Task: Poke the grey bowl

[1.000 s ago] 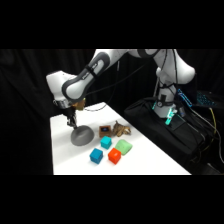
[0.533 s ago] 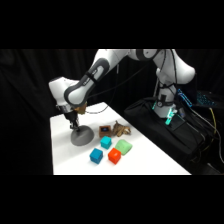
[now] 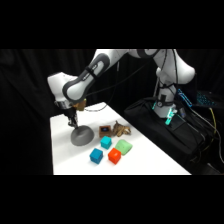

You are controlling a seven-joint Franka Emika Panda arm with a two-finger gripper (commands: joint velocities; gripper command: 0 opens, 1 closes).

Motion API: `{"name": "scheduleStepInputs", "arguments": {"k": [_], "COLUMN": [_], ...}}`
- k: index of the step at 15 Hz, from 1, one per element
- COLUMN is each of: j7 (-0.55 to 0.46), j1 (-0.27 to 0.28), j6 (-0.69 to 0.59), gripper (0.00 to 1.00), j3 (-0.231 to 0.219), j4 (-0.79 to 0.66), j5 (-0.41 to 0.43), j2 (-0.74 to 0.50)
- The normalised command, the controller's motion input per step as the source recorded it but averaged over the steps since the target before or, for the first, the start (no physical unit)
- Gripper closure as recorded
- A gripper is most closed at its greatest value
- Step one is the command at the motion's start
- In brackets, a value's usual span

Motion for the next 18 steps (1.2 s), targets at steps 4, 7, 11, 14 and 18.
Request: {"name": "scheduleStepInputs", "arguments": {"k": [4, 7, 11, 14, 18], "j7": [-0.07, -0.09, -0.08, -0.07, -0.01], "j1": [-0.067, -0.052, -0.028, -0.032, -0.018], "j6": [-0.15, -0.22, -0.18, -0.15, -0.11], "gripper": [0.53, 0.16, 0.0, 0.0, 0.0], "j3": [0.048, 0.035, 0.014, -0.022, -0.036], "j4": [-0.38, -0.33, -0.32, -0.21, -0.11], "j5": [0.13, 0.138, 0.141, 0.138, 0.119], "j2": [-0.52, -0.49, -0.48, -0.37, -0.24]}}
